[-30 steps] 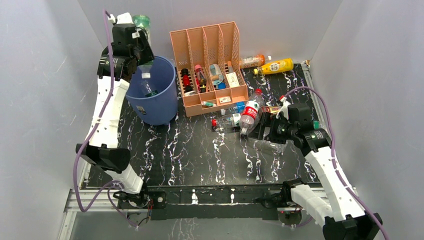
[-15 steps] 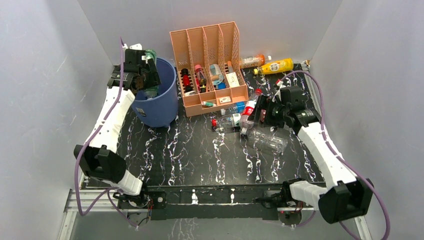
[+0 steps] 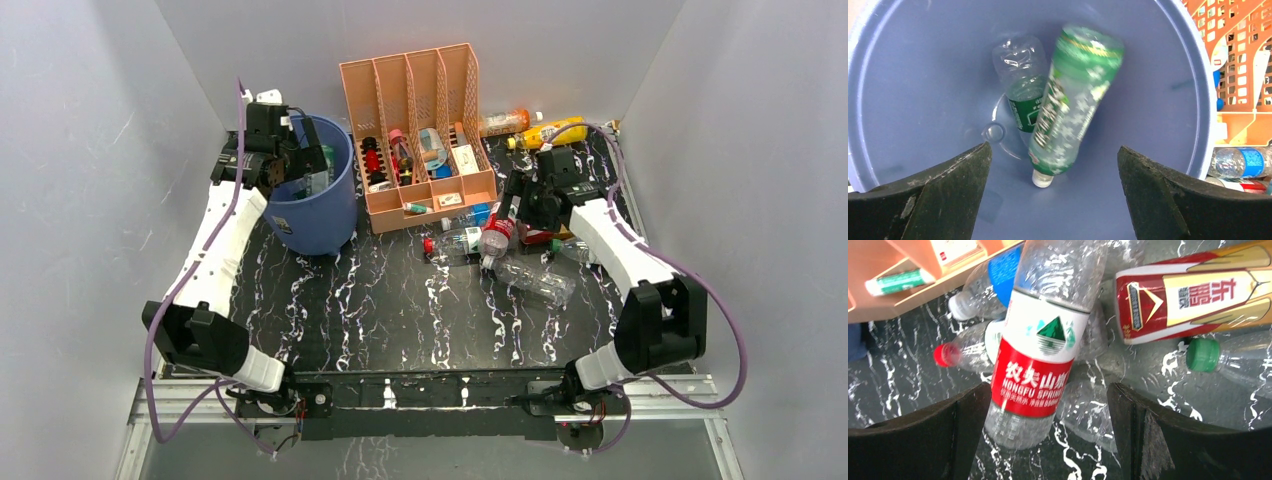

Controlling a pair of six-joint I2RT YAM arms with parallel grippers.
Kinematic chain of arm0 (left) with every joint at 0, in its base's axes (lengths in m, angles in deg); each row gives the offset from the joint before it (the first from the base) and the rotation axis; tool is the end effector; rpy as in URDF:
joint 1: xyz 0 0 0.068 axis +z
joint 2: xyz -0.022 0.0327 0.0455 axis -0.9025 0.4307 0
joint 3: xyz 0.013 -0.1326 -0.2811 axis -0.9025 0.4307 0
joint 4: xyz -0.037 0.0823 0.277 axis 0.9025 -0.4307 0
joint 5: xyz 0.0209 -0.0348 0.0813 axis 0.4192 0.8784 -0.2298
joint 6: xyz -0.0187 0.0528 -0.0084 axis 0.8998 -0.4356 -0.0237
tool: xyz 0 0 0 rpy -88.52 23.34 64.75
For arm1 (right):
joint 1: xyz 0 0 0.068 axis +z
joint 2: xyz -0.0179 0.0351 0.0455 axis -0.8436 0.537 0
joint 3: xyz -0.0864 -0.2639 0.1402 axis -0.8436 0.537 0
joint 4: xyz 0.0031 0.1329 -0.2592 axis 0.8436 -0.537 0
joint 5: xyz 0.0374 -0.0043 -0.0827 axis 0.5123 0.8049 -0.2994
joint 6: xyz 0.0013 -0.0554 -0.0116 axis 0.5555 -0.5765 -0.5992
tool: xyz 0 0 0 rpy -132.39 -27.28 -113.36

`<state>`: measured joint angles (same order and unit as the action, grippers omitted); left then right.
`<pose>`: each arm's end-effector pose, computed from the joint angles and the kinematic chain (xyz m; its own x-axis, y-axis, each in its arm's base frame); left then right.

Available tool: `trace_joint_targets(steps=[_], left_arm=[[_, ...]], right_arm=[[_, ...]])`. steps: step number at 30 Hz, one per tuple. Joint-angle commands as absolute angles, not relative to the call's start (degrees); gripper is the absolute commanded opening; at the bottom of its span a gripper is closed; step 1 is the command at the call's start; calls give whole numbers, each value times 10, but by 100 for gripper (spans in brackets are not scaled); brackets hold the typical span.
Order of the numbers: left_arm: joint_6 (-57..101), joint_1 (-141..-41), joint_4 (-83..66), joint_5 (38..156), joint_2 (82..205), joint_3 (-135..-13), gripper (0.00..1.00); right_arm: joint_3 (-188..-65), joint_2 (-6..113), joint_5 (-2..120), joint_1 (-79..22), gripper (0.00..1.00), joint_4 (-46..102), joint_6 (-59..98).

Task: Put the plastic bottles in the bin
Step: Place the plastic bottle in the trash bin, then adjust the trash bin at the center of the board.

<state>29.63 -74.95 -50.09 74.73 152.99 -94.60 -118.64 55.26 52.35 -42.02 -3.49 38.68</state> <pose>0.3519 -0.0552 0.4521 -0.4797 -0.2421 -0.8434 -0.1962 0.9664 -0.1659 0.3287 0.0920 0.3163 -0.7626 0.2387 -0.6013 0.0549 0.9500 0.3075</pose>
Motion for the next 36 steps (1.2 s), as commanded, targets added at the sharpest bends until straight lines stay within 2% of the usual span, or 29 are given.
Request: trace_joint_targets(steps=[1,14,20,24,36], left_arm=[[276,-741,-521,713,1505,-972,97],[253,-657,-526,685,1489,-948,98],[243,-632,-529,667,1490,-956,98],[239,-631,-521,697,1483,-968,98],[235,-632,-580,734,1504,-1068,98]], right_arm=[[-1232,589,479,-421,98,-14,391],[-1292,698,517,-422,98,2,391],[-1283,701,528,-422,98,8,391],[-1271,698,529,-423,98,14,391],[-1252,691,531,-422,98,22,391]])
